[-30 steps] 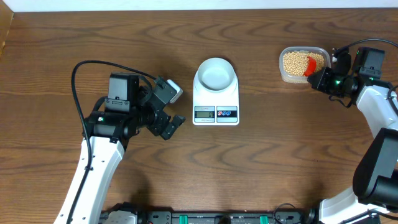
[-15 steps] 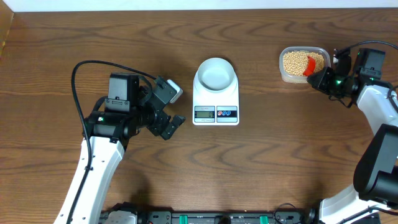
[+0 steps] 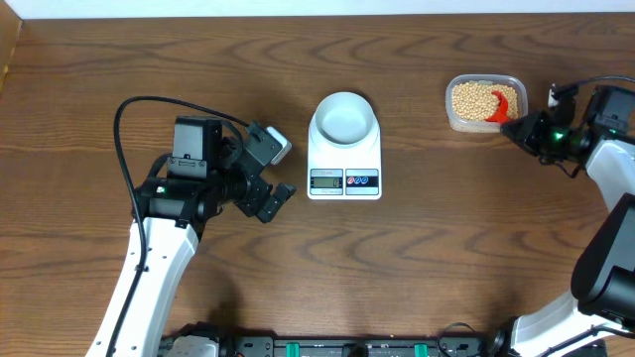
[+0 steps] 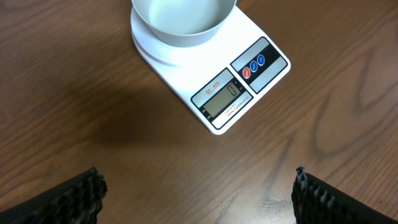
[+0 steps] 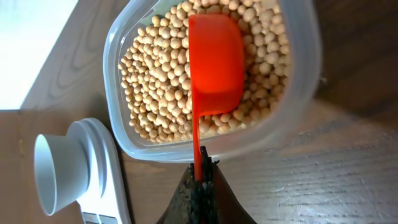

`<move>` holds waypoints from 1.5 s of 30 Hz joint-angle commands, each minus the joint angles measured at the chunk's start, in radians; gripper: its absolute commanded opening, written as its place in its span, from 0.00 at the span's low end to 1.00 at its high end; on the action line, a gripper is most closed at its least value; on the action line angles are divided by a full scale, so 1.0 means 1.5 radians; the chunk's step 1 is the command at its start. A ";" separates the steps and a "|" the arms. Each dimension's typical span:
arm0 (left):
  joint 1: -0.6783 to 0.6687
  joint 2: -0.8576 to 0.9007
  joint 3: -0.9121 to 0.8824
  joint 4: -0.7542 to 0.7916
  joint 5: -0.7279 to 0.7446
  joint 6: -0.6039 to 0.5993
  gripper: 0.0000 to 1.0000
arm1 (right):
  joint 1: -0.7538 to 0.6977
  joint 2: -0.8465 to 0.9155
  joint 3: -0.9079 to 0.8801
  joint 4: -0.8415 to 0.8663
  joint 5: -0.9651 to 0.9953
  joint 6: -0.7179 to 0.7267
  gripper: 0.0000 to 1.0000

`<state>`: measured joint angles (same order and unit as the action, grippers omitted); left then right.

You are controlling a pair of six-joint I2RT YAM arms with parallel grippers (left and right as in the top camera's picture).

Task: Scoop item into bowl and weigh 50g on scale

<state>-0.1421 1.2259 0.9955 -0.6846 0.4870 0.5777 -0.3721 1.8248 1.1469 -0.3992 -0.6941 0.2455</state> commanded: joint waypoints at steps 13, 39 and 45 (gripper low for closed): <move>0.001 -0.004 0.015 -0.003 -0.006 0.008 0.98 | -0.004 0.006 0.007 -0.002 -0.021 0.068 0.01; 0.001 -0.004 0.015 -0.003 -0.006 0.008 0.98 | -0.049 0.006 0.007 0.013 -0.115 0.095 0.01; 0.001 -0.004 0.015 -0.003 -0.006 0.008 0.98 | -0.060 0.006 0.007 0.020 -0.138 0.095 0.01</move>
<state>-0.1421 1.2259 0.9955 -0.6846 0.4870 0.5777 -0.4503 1.8259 1.1469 -0.3752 -0.8467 0.3820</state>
